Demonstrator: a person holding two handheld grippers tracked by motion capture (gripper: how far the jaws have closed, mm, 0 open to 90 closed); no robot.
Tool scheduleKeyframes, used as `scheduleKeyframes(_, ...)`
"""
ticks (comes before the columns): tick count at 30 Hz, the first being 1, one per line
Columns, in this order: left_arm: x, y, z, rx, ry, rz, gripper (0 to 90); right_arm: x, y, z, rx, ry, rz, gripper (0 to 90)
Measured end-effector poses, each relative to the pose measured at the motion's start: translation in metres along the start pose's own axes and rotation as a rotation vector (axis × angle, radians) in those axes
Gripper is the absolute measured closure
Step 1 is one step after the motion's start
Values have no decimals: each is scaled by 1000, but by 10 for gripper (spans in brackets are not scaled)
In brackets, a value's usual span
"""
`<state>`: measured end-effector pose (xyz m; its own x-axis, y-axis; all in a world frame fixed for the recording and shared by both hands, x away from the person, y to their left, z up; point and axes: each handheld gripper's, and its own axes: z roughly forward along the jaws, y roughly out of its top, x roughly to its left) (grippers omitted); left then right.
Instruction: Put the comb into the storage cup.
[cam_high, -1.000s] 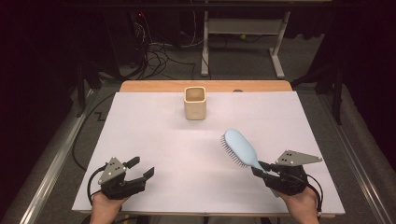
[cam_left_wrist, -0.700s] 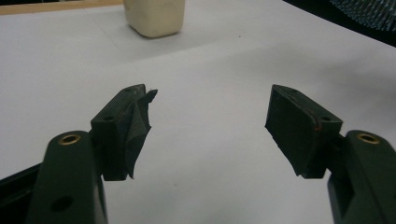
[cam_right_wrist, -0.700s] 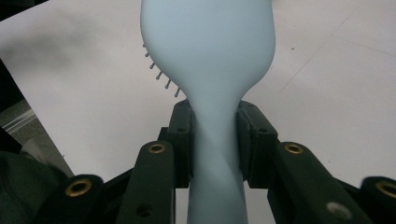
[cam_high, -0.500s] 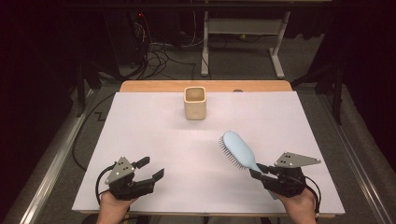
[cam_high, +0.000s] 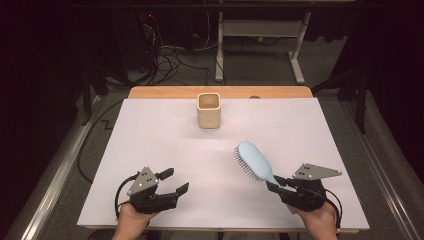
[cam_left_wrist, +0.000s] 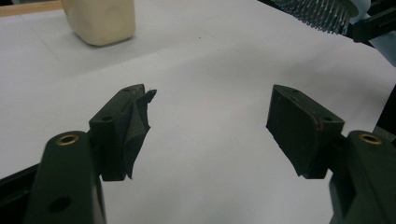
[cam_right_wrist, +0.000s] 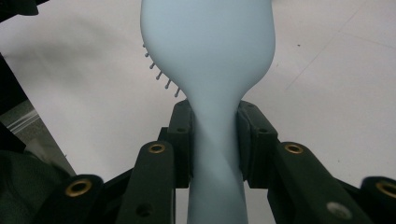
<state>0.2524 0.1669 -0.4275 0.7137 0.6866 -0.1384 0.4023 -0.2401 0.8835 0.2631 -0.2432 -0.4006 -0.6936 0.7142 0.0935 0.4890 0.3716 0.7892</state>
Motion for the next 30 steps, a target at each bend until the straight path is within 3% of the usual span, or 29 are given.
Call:
scheduleKeyframes(11, -9, 6, 20, 8, -45, 1, 302, 0, 0, 3, 5, 5, 1, 707)
scheduleKeyframes(30, -19, 18, 38, 35, -100, 13, 305, 3, 0, 8, 13, 13, -5, 707)
